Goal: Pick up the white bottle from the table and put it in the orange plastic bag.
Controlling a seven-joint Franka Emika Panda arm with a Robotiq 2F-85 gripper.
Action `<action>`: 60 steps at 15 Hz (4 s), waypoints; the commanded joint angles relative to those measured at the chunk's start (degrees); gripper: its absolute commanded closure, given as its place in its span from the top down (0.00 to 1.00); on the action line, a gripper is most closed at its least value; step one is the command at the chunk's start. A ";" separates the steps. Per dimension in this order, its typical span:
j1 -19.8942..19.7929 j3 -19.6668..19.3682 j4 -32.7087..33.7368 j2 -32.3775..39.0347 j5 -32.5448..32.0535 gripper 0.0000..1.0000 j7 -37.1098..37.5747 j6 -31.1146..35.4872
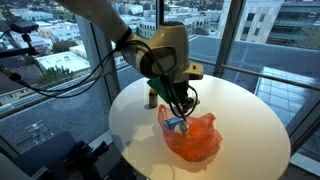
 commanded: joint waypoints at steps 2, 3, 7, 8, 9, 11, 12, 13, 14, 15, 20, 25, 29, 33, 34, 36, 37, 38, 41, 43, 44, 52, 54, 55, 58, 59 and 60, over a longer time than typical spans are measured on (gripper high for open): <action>-1.06 -1.27 -3.92 -4.20 1.45 0.26 -2.17 0.82; -1.22 -1.50 -4.24 -4.53 1.52 0.26 -2.23 0.81; -1.89 -2.72 -5.67 -6.09 1.29 0.26 -2.19 0.99; -1.96 -3.01 -5.91 -6.28 1.24 0.26 -2.16 1.06; -2.07 -3.26 -6.12 -6.49 1.21 0.26 -2.12 1.07; -2.40 -3.73 -6.40 -6.86 1.40 0.26 -2.22 1.07; -2.54 -4.03 -6.50 -6.97 1.22 0.26 -2.07 1.05; -2.68 -4.23 -6.55 -6.97 1.23 0.26 -2.08 1.06; -2.82 -4.43 -6.55 -6.92 1.27 0.26 -2.06 1.02; -2.99 -4.56 -6.52 -6.81 1.37 0.26 -2.15 0.94; -2.82 -4.80 -6.74 -6.15 0.47 0.26 -1.63 1.04; -2.42 -4.59 -6.96 -5.87 0.14 0.26 -1.59 0.99; -2.61 -4.69 -7.08 -5.82 0.44 0.26 -1.96 0.86; -2.69 -4.69 -7.26 -5.69 0.49 0.26 -2.23 0.55; -2.60 -4.58 -7.31 -5.57 0.54 0.26 -2.35 0.38; -2.45 -4.36 -7.44 -5.44 0.80 0.26 -2.69 0.26; -2.35 -4.22 -7.50 -5.33 0.96 0.26 -2.89 0.20; -2.26 -4.03 -7.52 -5.19 1.21 0.26 -3.11 0.11; -1.93 -3.56 -7.53 -4.83 1.45 0.26 -3.53 -0.02; -1.79 -3.22 -7.58 -4.71 1.57 0.26 -3.83 -0.06; -1.74 -3.08 -7.62 -4.70 1.64 0.26 -3.97 -0.08; -0.96 -1.85 -8.14 -5.86 3.92 0.26 -5.59 0.11; -0.75 -1.34 -8.18 -6.02 6.09 0.26 -5.71 0.17; -0.66 -1.14 -8.14 -6.03 7.08 0.26 -5.69 0.11; -0.48 -0.65 -7.90 -6.06 10.01 0.26 -5.71 0.12; -0.45 -0.56 -7.83 -6.04 10.68 0.26 -5.69 0.19; -0.46 -0.47 -7.69 -5.87 11.41 0.26 -5.74 0.17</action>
